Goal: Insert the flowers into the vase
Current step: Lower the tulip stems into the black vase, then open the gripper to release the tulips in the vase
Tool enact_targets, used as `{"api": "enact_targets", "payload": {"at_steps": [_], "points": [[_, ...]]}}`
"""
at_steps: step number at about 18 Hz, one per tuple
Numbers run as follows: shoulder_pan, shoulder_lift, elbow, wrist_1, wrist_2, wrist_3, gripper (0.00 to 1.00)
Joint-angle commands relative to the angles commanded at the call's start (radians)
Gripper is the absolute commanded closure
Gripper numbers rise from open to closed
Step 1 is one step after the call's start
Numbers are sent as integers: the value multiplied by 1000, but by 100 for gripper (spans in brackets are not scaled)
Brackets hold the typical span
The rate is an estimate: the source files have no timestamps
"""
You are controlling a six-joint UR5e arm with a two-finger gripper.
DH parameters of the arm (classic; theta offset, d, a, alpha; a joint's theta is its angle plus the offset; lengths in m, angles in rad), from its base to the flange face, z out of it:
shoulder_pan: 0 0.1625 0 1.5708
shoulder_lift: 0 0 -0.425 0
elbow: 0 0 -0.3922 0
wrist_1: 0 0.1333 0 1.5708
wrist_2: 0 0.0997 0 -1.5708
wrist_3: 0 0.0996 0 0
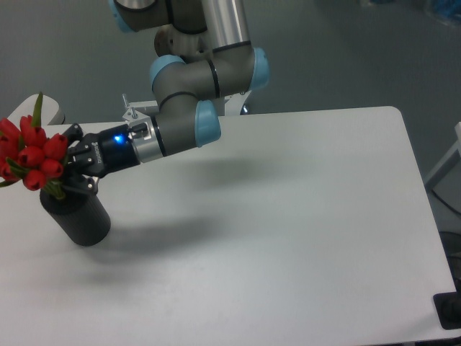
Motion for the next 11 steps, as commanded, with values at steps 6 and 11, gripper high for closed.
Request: {"api": "enact_targets", "payload": {"at_steps": [6, 11], "points": [[2, -14, -14, -5, 0, -2, 22], [12, -22, -20, -5, 11, 2, 1]]}}
